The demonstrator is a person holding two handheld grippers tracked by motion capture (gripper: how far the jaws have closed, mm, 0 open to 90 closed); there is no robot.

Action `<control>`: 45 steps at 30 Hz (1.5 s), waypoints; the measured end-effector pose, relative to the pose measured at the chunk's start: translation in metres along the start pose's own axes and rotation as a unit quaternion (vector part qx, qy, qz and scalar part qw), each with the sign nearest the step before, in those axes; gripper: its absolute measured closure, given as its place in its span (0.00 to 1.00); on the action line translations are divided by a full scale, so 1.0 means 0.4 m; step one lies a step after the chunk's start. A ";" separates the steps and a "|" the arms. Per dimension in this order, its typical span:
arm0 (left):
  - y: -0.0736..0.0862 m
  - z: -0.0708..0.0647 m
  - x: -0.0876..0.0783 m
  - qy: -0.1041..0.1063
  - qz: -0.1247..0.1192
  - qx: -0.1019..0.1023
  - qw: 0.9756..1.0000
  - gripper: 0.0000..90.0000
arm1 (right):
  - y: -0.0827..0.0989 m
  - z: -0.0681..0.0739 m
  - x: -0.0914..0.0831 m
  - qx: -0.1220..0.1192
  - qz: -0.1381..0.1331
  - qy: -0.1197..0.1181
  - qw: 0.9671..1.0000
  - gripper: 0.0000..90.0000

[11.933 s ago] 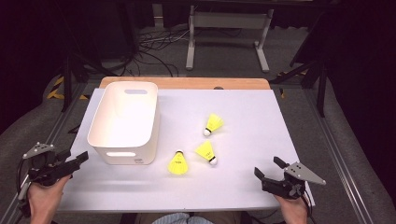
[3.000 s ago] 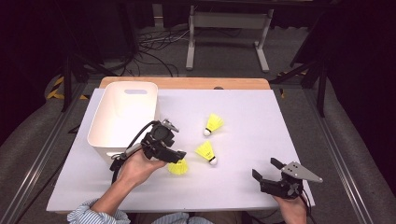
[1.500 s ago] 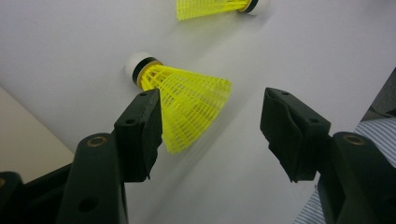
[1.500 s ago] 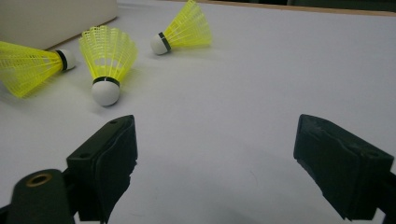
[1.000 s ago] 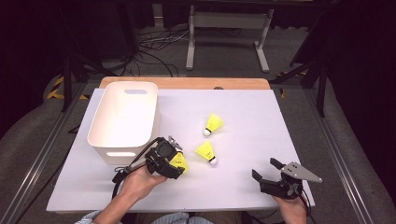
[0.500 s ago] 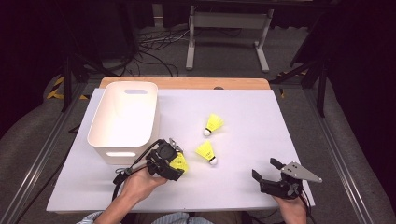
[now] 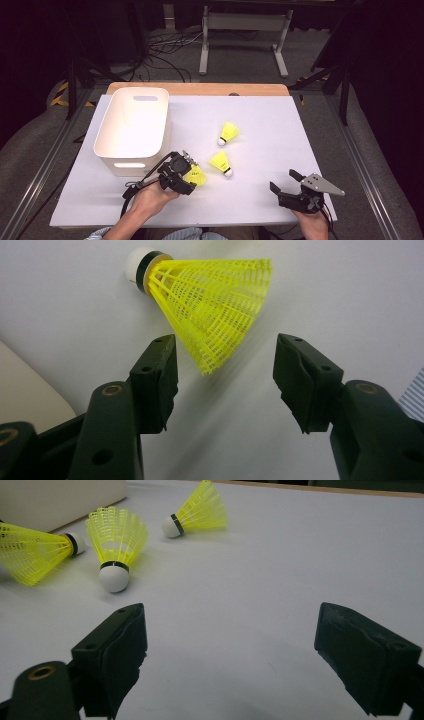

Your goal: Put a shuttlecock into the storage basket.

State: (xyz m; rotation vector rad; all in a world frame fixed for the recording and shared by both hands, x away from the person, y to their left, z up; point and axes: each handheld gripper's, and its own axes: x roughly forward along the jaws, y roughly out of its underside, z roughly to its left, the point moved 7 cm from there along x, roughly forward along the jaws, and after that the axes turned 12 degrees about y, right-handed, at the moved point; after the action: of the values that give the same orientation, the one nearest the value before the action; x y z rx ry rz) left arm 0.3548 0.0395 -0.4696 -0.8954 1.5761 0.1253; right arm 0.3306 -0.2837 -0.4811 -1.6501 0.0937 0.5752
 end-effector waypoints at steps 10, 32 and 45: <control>0.002 0.005 0.009 -0.009 0.002 -0.003 1.000 0.55 | 0.000 0.001 0.000 0.000 0.000 -0.001 1.000 0.16; 0.000 0.033 0.016 -0.041 0.012 -0.027 0.999 0.85 | 0.000 0.002 0.000 0.000 0.000 -0.003 1.000 0.16; 0.000 0.050 0.013 -0.063 0.009 -0.044 0.997 0.98 | 0.001 0.002 0.001 -0.001 0.001 -0.002 1.000 0.16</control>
State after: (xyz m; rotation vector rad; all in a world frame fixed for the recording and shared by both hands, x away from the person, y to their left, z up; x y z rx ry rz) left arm 0.3709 0.0480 -0.4790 -0.9236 1.4711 0.2615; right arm 0.3304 -0.2828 -0.4815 -1.6500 0.0919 0.5811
